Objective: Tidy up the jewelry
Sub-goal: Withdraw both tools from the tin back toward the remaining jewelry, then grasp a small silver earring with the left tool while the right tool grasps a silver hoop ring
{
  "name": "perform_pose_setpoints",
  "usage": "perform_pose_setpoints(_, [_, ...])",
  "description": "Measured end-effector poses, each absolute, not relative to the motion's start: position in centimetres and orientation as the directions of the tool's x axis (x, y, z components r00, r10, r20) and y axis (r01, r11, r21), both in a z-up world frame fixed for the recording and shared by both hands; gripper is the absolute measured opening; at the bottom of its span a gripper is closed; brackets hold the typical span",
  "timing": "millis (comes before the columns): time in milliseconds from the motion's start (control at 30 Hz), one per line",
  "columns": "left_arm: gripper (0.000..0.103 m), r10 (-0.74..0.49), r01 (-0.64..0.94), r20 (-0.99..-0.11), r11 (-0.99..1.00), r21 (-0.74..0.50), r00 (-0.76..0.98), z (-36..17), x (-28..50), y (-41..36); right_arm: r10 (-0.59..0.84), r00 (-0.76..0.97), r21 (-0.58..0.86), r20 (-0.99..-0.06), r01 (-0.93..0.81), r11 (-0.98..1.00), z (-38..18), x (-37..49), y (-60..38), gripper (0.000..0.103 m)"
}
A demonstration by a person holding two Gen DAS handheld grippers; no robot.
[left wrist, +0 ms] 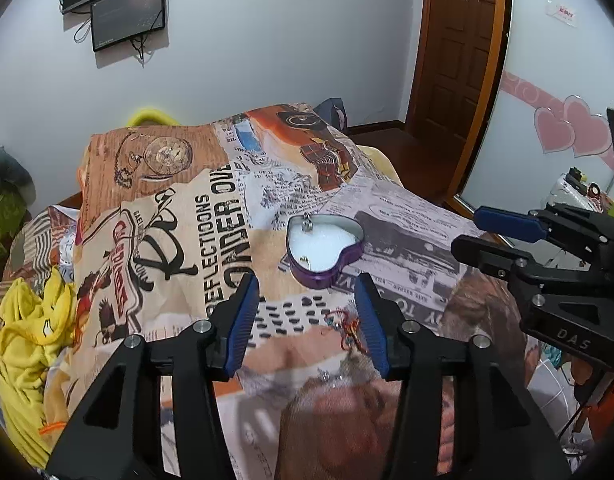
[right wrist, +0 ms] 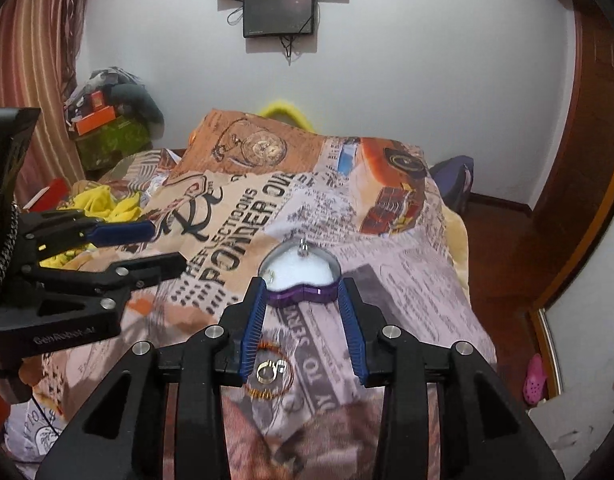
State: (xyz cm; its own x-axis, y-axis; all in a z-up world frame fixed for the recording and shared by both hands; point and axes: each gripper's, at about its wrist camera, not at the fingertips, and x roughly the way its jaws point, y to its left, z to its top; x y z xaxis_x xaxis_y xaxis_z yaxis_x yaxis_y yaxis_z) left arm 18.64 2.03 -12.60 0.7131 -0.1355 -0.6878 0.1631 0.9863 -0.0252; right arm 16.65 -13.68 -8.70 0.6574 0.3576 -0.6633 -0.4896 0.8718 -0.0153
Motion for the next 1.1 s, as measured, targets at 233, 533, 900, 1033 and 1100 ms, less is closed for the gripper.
perform_pose_setpoints(233, [0.052,-0.128,0.152,-0.709,0.988,-0.029,0.693,-14.0,17.4,2.7,0.326,0.633,-0.016,-0.702,-0.472,0.881,-10.4,15.6,-14.5,0.034])
perform_pose_setpoints(533, [0.052,-0.13,0.166,-0.783,0.986,-0.035,0.609,-18.1,16.9,2.7,0.288,0.576,-0.012,-0.765,-0.46,0.888,-13.8,14.6,-15.6,0.034])
perform_pose_setpoints(900, [0.052,-0.169,0.218,-0.82,0.974,-0.055,0.547,-21.8,17.0,0.8,0.296,0.489,0.032,-0.821,-0.479,0.878,-17.4,14.2,-15.7,0.034])
perform_pose_setpoints(1033, [0.036,-0.18,0.213,-0.832,0.974,-0.077,0.525,-22.8,17.7,1.0,0.311,0.467,0.046,-0.828,-0.496,0.867,-18.0,14.2,-15.4,0.034])
perform_pose_setpoints(1100, [0.034,-0.186,0.208,-0.835,0.974,-0.088,0.518,-23.1,18.1,1.1,0.308,0.465,0.04,-0.83,-0.501,0.864,-18.3,14.4,-15.2,0.034])
